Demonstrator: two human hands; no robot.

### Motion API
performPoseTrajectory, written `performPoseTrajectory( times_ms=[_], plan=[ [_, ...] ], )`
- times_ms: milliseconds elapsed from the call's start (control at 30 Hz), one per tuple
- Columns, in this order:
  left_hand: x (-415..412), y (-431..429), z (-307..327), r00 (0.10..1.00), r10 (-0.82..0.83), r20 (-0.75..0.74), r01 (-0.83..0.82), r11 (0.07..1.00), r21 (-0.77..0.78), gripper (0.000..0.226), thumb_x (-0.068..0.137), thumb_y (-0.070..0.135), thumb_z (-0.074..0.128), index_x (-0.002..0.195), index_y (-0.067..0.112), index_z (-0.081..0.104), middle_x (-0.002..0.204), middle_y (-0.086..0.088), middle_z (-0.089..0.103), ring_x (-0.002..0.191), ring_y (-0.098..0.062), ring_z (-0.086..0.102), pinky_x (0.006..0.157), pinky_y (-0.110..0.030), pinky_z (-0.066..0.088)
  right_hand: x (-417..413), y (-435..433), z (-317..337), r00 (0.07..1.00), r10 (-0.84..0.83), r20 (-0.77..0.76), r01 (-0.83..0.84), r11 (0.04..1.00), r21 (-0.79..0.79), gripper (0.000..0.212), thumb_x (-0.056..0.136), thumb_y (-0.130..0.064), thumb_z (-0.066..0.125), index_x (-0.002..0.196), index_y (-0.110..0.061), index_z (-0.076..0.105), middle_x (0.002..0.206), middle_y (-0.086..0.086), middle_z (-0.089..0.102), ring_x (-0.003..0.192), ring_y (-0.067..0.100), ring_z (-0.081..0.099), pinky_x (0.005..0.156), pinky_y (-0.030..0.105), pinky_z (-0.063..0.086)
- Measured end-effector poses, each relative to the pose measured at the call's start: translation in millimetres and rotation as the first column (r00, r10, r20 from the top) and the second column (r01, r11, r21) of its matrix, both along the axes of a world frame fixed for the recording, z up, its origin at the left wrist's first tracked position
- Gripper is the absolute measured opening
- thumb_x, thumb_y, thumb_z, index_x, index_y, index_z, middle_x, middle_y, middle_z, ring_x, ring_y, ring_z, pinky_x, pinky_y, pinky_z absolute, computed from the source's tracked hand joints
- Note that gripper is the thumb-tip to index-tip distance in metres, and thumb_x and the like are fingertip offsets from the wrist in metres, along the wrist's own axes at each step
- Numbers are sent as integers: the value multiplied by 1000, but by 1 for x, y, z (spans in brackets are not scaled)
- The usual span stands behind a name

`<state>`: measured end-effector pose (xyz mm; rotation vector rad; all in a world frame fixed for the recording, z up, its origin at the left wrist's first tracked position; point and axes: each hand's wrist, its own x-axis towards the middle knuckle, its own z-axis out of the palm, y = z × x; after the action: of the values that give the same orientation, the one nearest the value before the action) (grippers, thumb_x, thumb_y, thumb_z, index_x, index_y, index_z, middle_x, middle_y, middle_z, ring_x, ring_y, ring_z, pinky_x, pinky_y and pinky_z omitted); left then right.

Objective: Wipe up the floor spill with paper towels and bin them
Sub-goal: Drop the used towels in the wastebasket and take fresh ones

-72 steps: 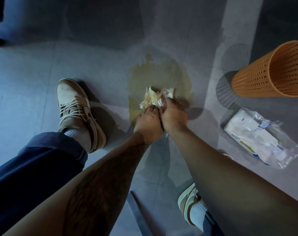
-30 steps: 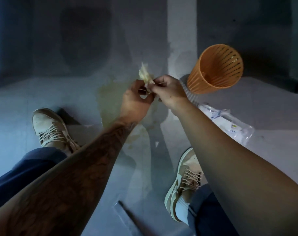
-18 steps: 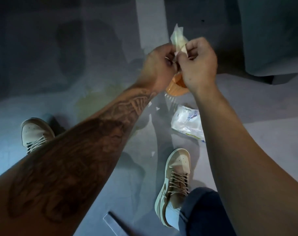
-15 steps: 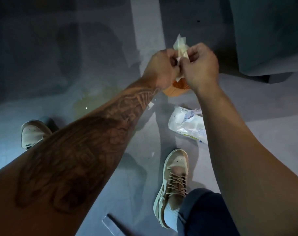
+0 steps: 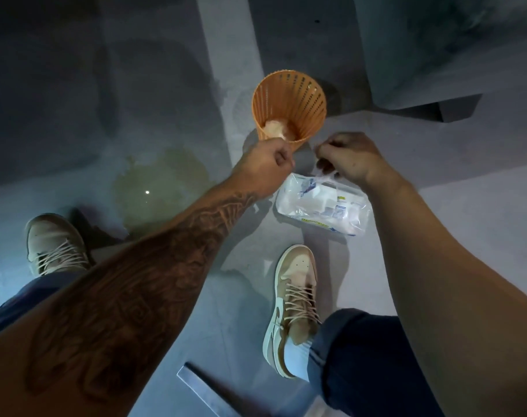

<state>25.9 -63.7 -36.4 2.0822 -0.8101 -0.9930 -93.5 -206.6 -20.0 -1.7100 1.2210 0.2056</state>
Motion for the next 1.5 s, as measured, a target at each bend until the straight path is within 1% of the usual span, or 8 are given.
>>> performPoseTrajectory(
  times_ms=[100, 267, 367, 500, 633, 1033, 1300, 1500],
  plan=[
    [-22, 6, -17, 992, -128, 19, 126, 990, 63, 12, 87, 18, 64, 82, 27, 69, 91, 4, 69, 81, -15, 65, 81, -38, 57, -18, 11, -19, 957, 183, -227, -131, 965, 227, 19, 89, -18, 62, 89, -1, 72, 93, 14, 75, 86, 28, 72, 77, 34, 55],
    [-53, 16, -51, 938, -345, 31, 320, 896, 308, 27, 88, 29, 67, 115, 31, 71, 140, -3, 46, 125, -25, 49, 108, -39, 41, -37, 34, -75, 881, 363, -303, -381, 924, -2, 50, 94, -20, 27, 110, 6, 67, 115, 26, 67, 109, 37, 63, 92, 36, 46],
    [-59, 17, -58, 902, -427, 62, 386, 864, 323, 36, 89, 29, 65, 125, 34, 67, 153, -1, 34, 132, -28, 39, 109, -40, 39, -43, 46, -99, 895, 320, -311, -371, 920, -123, 35, 100, -18, 42, 126, -3, 60, 128, 16, 63, 119, 33, 57, 99, 33, 42],
    [-56, 16, -63, 876, -467, 118, 402, 844, 355, 46, 89, 31, 63, 135, 28, 59, 162, -3, 21, 134, -32, 35, 107, -45, 41, -44, 49, -116, 923, 284, -260, -351, 898, -264, 44, 97, -24, 54, 139, -9, 52, 140, 14, 55, 131, 32, 48, 108, 34, 36],
    [-50, 15, -68, 886, -456, 86, 384, 824, 416, 61, 90, 34, 61, 146, 21, 42, 163, -6, 19, 136, -36, 38, 107, -45, 39, -39, 42, -128, 822, 413, -392, -510, 841, -183, 63, 92, -32, 58, 148, -8, 38, 153, 12, 38, 142, 29, 32, 119, 36, 24],
    [-44, 23, -69, 960, -280, 8, 260, 903, 341, 62, 91, 24, 61, 147, 12, 37, 155, -6, 35, 138, -28, 38, 111, -39, 33, -32, 47, -111, 833, 410, -370, -539, 751, -382, 47, 92, -20, 60, 138, -13, 54, 142, 13, 54, 129, 33, 49, 105, 33, 38],
    [-27, 46, -80, 967, -249, 63, 213, 916, 339, 70, 87, 21, 63, 150, 9, 35, 157, -8, 33, 139, -31, 38, 114, -39, 32, -14, 64, -120, 897, 365, -250, -439, 802, -406, 15, 86, -22, 62, 101, -22, 65, 115, 4, 67, 115, 28, 56, 100, 36, 39],
    [-18, 48, -79, 968, -245, 53, 210, 907, 365, 67, 87, 22, 62, 148, 10, 37, 156, -9, 35, 137, -32, 40, 112, -37, 32, -23, 62, -104, 950, 294, -106, -310, 843, -439, 24, 87, -17, 57, 107, -16, 71, 106, 9, 66, 94, 27, 62, 82, 31, 47]
  ],
)
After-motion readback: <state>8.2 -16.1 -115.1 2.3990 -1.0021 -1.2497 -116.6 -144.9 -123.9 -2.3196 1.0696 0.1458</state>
